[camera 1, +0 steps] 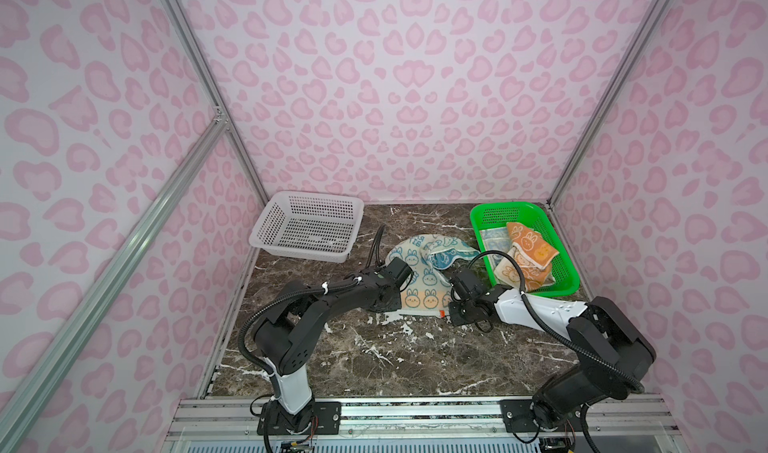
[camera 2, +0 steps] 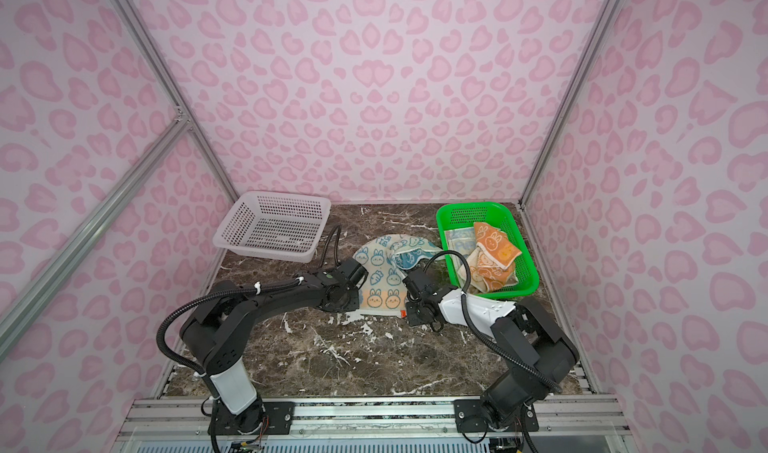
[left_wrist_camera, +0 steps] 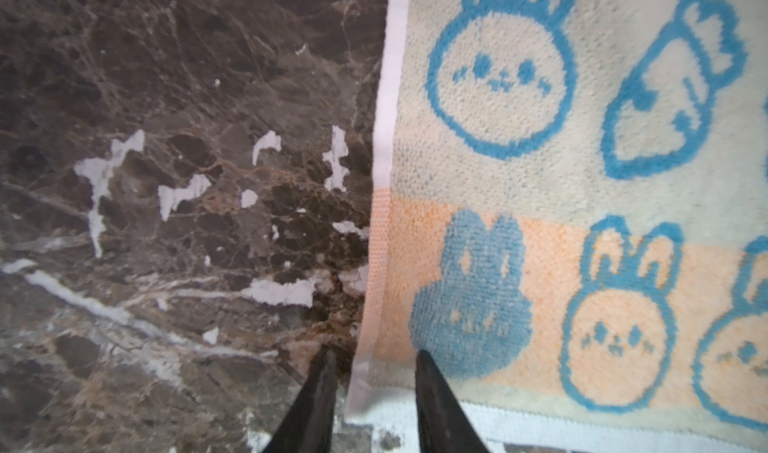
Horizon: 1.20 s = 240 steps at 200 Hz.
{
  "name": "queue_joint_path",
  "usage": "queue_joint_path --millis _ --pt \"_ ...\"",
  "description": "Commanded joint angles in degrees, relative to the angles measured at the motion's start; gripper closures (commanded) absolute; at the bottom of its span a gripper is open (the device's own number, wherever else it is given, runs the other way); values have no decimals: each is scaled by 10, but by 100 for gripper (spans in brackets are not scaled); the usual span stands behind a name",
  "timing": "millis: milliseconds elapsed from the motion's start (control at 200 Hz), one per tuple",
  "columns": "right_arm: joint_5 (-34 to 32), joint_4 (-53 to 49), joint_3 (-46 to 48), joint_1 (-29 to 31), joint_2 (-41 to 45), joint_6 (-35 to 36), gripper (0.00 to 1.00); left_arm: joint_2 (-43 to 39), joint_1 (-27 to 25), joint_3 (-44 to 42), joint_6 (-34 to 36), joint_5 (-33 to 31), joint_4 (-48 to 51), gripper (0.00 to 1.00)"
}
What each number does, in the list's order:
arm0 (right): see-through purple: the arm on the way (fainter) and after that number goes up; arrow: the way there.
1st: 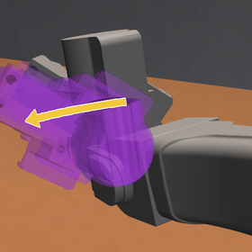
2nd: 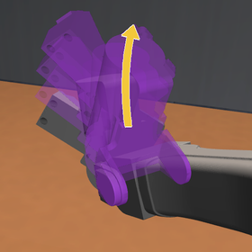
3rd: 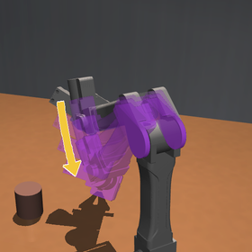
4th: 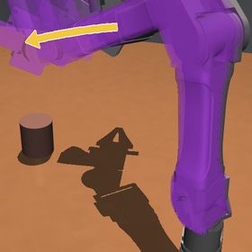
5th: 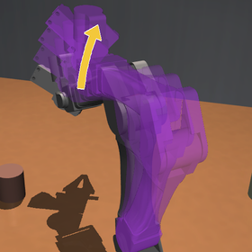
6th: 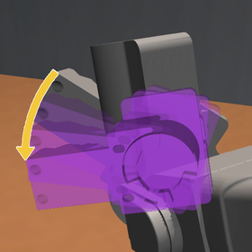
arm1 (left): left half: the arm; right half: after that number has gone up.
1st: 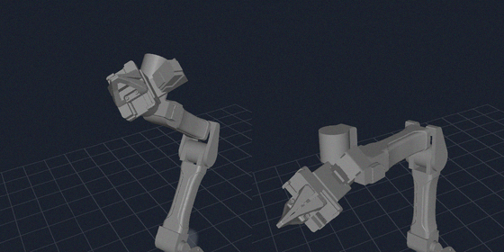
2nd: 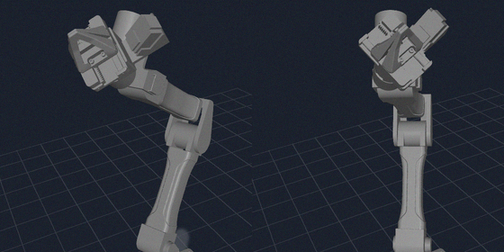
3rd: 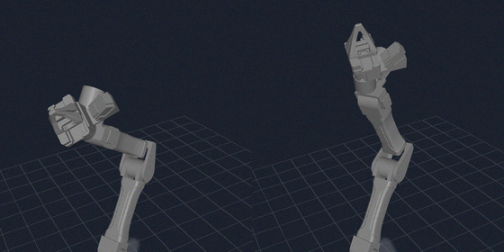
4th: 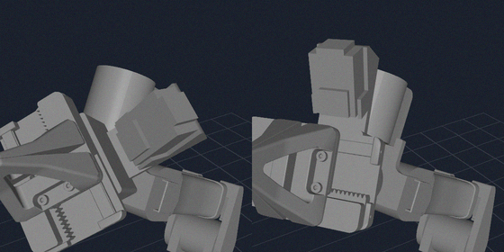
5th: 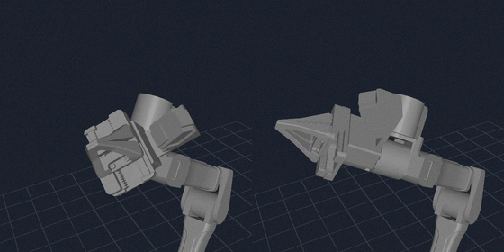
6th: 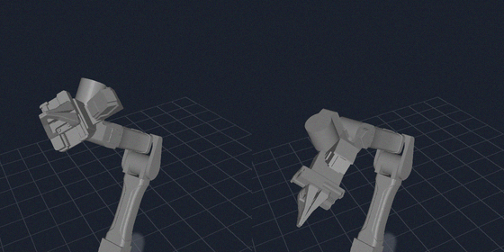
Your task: Fold and stack the towels
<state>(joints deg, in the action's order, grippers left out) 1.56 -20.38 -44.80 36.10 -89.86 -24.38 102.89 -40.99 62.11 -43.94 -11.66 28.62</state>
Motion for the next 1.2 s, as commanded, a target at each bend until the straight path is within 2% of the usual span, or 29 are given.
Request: queue_joint_path --millis 0,235,495,690,810,1025,1195 --pt "2 -27 7 0 0 3 100 5 -1 5 0 10 4 65" --pt "2 -23 9 0 0 3 100 -5 -2 -9 8 25 19 65" --pt "4 -21 7 0 -4 0 100 21 -4 -15 12 31 23 67" --pt "2 -22 11 0 1 0 100 36 -12 -5 16 30 18 76" --pt "2 -21 10 0 0 0 100 41 -15 -3 21 35 17 96" --pt "8 -21 4 -1 -1 -1 100 37 -19 -16 20 59 -1 96" --pt "8 -63 -41 -1 33 9 100 -10 -13 13 24 90 6 96"
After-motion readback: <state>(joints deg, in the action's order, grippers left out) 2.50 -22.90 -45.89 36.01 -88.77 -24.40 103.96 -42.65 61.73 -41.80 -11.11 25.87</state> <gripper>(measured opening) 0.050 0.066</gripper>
